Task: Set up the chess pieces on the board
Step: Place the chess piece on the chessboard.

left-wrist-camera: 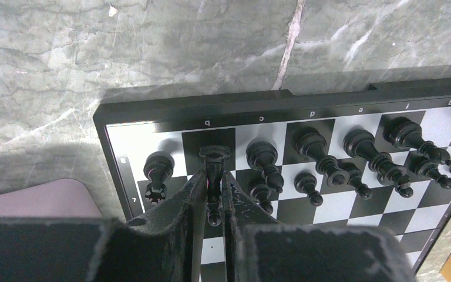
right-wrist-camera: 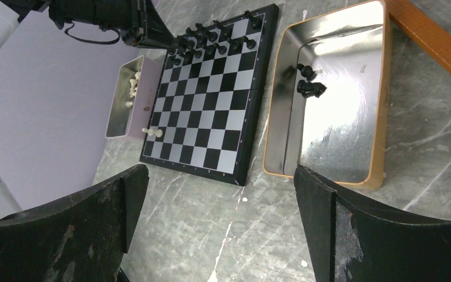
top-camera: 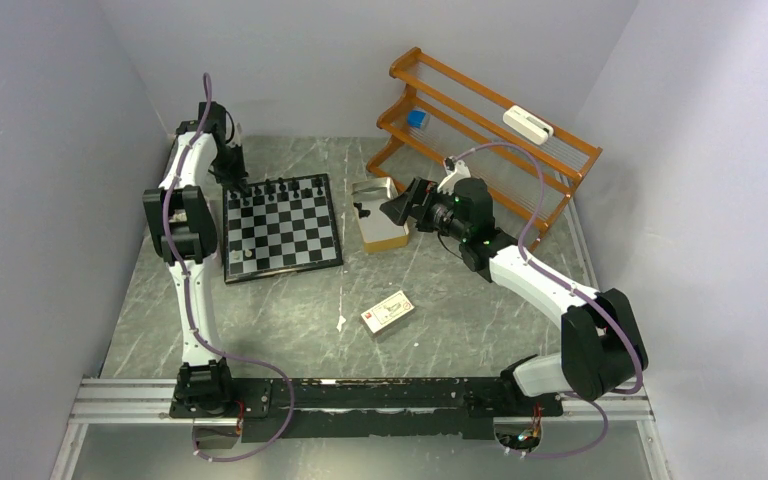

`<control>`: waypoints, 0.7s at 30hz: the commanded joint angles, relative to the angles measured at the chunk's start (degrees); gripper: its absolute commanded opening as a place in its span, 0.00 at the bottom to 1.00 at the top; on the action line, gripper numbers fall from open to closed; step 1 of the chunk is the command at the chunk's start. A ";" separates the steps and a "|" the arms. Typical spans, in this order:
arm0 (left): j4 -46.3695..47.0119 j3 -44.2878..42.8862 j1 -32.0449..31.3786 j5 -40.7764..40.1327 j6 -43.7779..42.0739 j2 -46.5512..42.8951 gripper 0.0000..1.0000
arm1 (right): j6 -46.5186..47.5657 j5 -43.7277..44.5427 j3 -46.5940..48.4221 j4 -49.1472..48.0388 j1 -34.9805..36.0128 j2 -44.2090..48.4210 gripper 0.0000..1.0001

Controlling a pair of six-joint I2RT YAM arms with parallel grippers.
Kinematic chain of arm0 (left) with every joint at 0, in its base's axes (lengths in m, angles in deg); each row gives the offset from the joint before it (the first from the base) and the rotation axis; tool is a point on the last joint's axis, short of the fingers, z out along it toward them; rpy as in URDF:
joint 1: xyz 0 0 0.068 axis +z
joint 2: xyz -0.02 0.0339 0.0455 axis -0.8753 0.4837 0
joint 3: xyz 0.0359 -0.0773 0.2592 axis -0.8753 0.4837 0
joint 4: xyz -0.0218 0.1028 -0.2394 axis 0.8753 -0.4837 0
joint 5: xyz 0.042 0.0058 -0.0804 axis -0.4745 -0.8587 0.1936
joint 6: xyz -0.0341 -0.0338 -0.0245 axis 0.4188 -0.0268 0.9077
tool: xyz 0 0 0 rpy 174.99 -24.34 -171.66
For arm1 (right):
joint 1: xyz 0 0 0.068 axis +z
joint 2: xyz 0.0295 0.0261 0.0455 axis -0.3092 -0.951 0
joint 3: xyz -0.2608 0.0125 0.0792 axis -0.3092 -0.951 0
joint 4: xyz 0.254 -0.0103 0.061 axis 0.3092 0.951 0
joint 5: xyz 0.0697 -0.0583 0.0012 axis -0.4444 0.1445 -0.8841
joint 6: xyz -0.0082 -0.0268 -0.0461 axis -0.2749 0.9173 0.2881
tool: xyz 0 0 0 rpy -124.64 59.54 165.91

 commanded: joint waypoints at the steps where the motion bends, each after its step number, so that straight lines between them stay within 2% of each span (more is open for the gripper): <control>1: 0.97 -2.04 0.81 1.84 -0.06 0.47 0.21 | 0.54 0.53 0.68 -0.99 0.28 0.74 1.00; 15: 0.81 -2.35 0.94 3.17 -0.19 -3.62 0.09 | 0.65 0.53 0.67 -1.00 0.29 0.61 1.00; 21: 0.77 2.68 0.86 6.24 -0.13 -11.30 0.09 | -0.42 0.00 1.41 -0.28 0.24 0.16 1.00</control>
